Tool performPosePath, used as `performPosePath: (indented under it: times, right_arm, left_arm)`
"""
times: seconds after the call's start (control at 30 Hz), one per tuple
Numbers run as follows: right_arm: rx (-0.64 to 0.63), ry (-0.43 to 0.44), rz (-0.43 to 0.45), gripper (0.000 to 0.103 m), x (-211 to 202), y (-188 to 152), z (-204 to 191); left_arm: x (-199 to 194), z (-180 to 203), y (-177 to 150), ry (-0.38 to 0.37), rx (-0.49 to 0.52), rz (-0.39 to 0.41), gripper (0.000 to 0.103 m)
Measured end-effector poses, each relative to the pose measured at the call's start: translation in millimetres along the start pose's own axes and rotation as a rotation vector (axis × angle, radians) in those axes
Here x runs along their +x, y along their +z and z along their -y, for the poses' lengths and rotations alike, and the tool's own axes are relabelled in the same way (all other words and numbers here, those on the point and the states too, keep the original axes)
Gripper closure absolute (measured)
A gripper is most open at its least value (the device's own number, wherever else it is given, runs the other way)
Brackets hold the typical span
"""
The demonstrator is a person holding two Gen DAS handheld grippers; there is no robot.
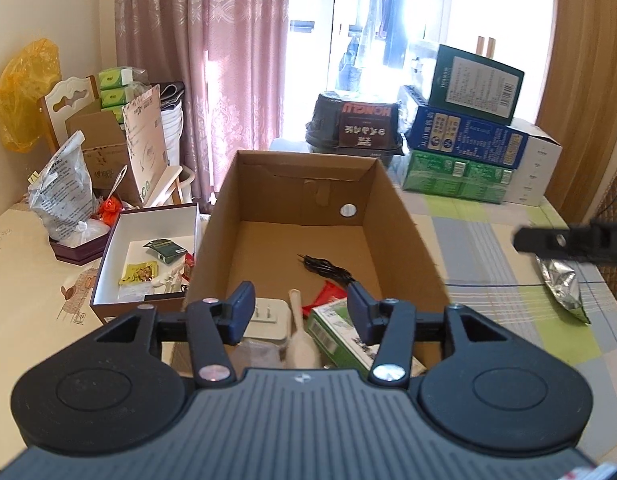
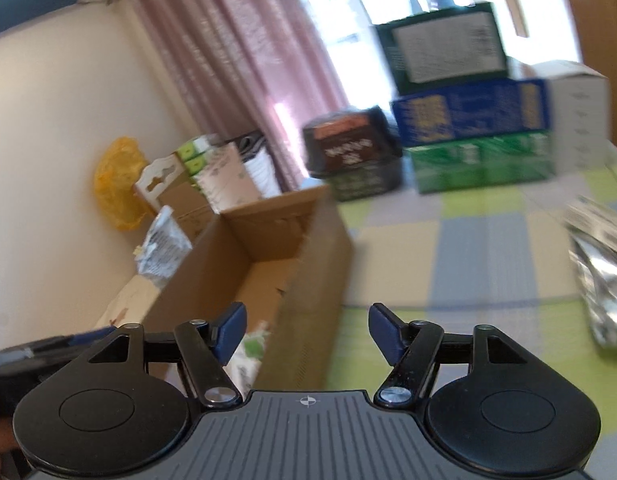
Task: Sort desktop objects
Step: 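Withdraw both tools from the cardboard box back over the table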
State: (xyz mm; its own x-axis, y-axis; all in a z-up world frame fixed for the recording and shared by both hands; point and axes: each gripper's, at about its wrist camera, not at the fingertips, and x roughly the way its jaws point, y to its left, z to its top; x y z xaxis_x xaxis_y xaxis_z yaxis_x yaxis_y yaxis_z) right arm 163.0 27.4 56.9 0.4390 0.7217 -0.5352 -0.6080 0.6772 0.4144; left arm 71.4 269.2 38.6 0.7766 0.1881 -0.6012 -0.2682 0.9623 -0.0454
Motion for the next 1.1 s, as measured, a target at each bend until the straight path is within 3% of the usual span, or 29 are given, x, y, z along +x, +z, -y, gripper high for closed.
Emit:
performPosePath:
  times: [0.43, 0.5, 1.0, 1.1]
  right_arm:
    - [0.057, -0.12, 0.011, 0.015, -96.6, -37.1, 58.5]
    - [0.05, -0.131, 0.016, 0.011, -109.0, -40.5, 64.6]
    - [0.079, -0.265, 0.07, 0.002, -184.6, -53.9, 118.3]
    - [0.099, -0.284, 0.079, 0.002, -192.7, -53.9, 127.4]
  left_arm:
    - [-47.7, 69.0, -18.0, -0.058, 0.036, -0.001, 0.032]
    - [-52.4, 81.1, -21.7, -0.068, 0.042, -0.003, 0.024]
    - [-62.6, 163.7, -33.5, -0.157, 0.118, -0.014, 0.001]
    - [-61.4, 176.6, -35.5, -0.172, 0.135, -0.018, 0.001]
